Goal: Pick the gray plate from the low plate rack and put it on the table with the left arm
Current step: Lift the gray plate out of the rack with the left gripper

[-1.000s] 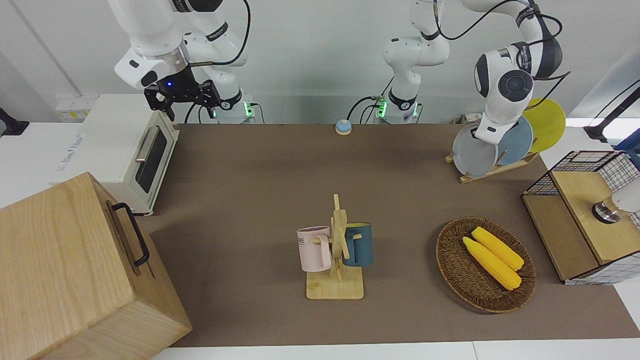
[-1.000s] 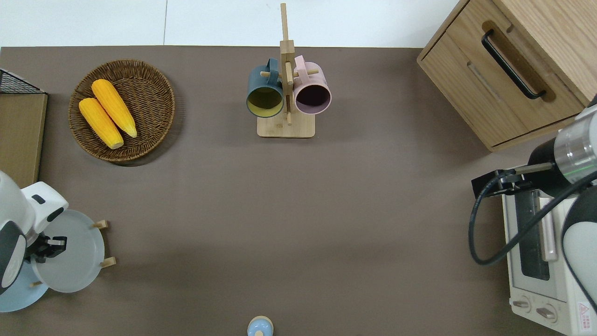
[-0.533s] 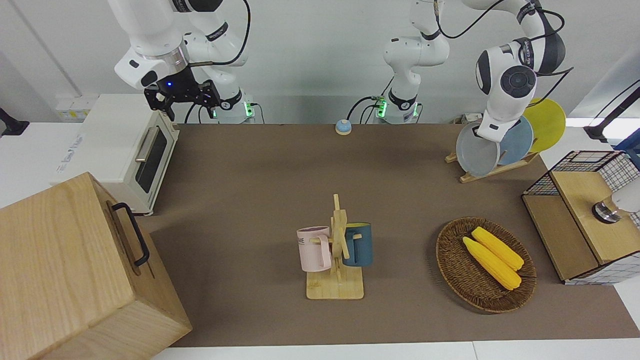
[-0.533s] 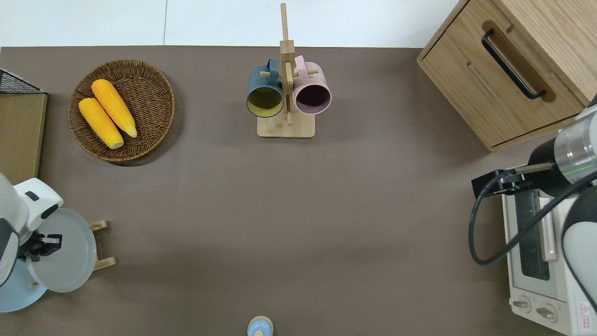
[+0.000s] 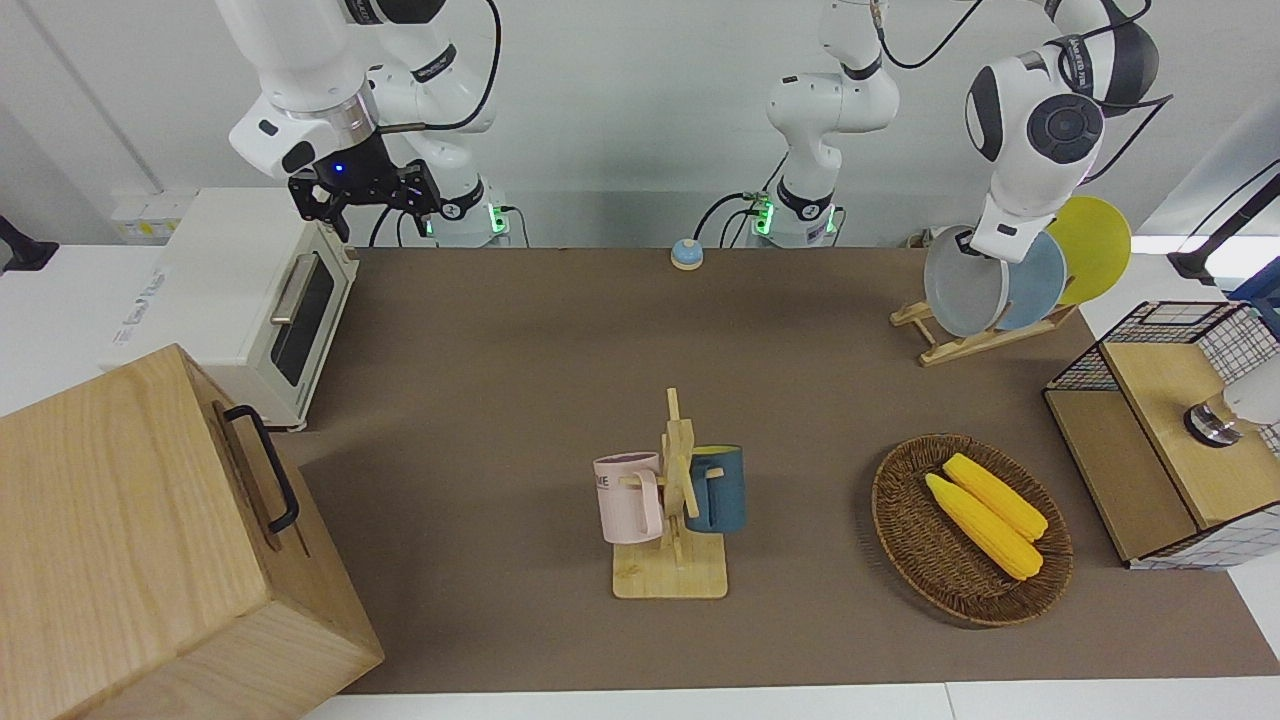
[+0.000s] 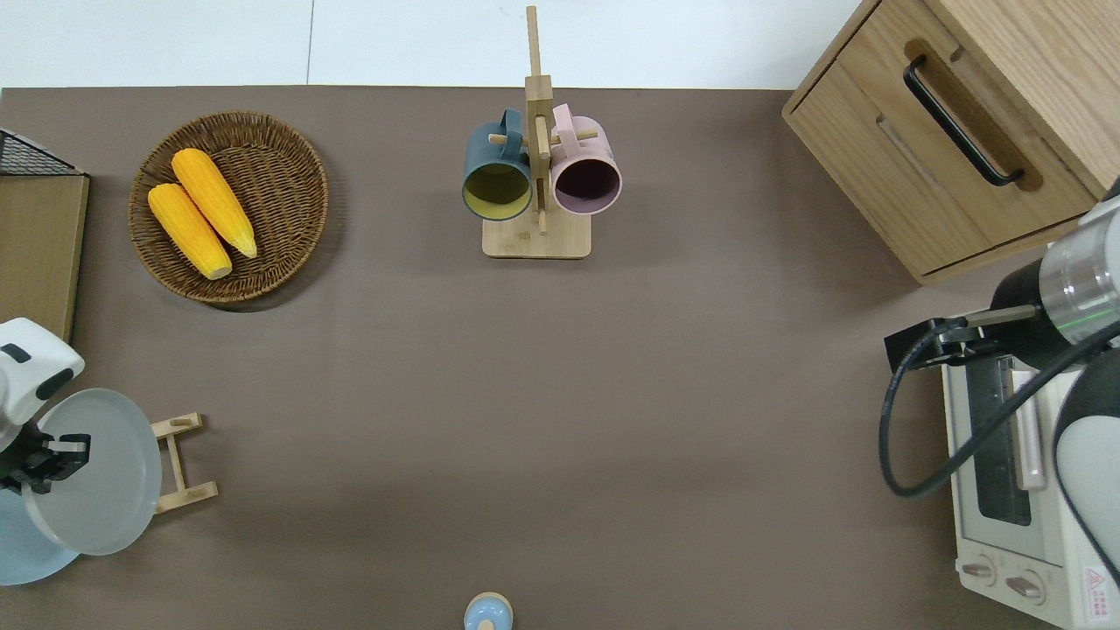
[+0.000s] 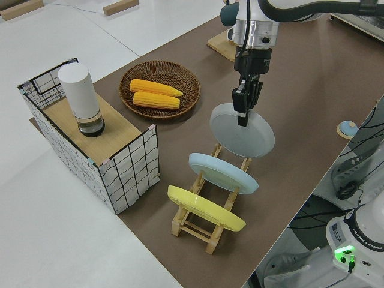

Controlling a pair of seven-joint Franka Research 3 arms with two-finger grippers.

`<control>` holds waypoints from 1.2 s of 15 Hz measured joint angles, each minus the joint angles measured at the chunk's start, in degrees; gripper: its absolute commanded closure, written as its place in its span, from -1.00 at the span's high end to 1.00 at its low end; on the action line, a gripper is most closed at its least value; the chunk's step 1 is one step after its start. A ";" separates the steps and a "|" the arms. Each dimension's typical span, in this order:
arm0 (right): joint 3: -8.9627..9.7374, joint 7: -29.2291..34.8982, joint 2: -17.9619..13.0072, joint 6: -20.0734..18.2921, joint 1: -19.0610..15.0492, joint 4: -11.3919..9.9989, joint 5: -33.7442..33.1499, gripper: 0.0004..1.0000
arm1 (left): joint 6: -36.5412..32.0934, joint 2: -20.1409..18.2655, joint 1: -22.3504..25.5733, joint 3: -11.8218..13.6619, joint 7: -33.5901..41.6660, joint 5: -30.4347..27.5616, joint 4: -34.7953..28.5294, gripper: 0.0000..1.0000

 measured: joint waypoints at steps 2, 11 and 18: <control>0.00 0.00 0.00 0.00 0.00 0.00 0.00 0.97 | -2.32 -0.23 -0.10 -0.31 0.00 -2.78 2.22 -0.73; 0.00 0.00 0.00 0.00 0.00 0.00 0.00 0.97 | -1.96 -0.65 -0.22 -1.53 -4.28 -26.25 4.60 -0.73; 0.00 0.00 0.00 0.00 0.00 0.00 0.00 0.97 | 10.97 -0.60 -0.22 -4.49 -4.95 -33.34 -3.98 -0.73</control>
